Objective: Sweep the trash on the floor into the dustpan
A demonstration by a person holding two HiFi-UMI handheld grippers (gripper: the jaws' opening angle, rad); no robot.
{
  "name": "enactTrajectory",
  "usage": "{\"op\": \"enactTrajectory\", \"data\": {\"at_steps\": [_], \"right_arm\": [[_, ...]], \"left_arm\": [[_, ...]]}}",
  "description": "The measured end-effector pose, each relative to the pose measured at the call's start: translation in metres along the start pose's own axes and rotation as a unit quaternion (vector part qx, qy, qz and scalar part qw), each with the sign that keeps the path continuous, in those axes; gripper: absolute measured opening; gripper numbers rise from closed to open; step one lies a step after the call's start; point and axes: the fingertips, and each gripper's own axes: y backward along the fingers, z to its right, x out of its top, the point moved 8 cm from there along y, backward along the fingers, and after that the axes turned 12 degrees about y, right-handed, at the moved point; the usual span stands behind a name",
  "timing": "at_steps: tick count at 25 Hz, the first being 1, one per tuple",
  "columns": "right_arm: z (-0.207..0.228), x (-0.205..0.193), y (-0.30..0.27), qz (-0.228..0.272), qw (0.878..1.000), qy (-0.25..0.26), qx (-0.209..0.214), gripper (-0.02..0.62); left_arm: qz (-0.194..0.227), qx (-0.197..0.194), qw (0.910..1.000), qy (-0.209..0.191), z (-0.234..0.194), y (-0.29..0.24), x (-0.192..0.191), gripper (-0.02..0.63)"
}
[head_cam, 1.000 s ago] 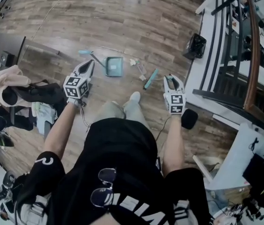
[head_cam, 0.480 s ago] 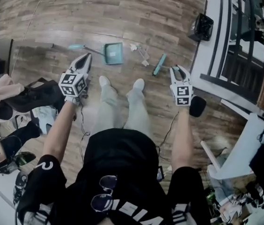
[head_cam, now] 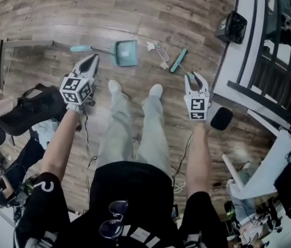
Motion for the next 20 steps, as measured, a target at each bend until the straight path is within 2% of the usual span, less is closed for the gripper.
{"op": "enactTrajectory", "data": {"at_steps": [9, 13, 16, 20], "right_arm": [[-0.029, 0.032, -0.042, 0.02, 1.0, -0.003, 0.001, 0.086], [-0.04, 0.04, -0.053, 0.021, 1.0, 0.002, -0.008, 0.086], [-0.05, 0.047, -0.058, 0.018, 1.0, 0.001, -0.01, 0.086], [-0.06, 0.05, -0.066, 0.007, 1.0, 0.0, -0.012, 0.087]], "left_arm": [[-0.004, 0.023, 0.9997, -0.003, -0.077, -0.01, -0.004, -0.002], [-0.015, 0.031, 0.9993, 0.011, -0.114, -0.012, -0.005, 0.0], [-0.018, 0.037, 0.9992, 0.003, -0.133, -0.012, -0.004, 0.003], [-0.03, 0.03, 0.9988, -0.025, -0.147, -0.021, 0.0, 0.096]]}}
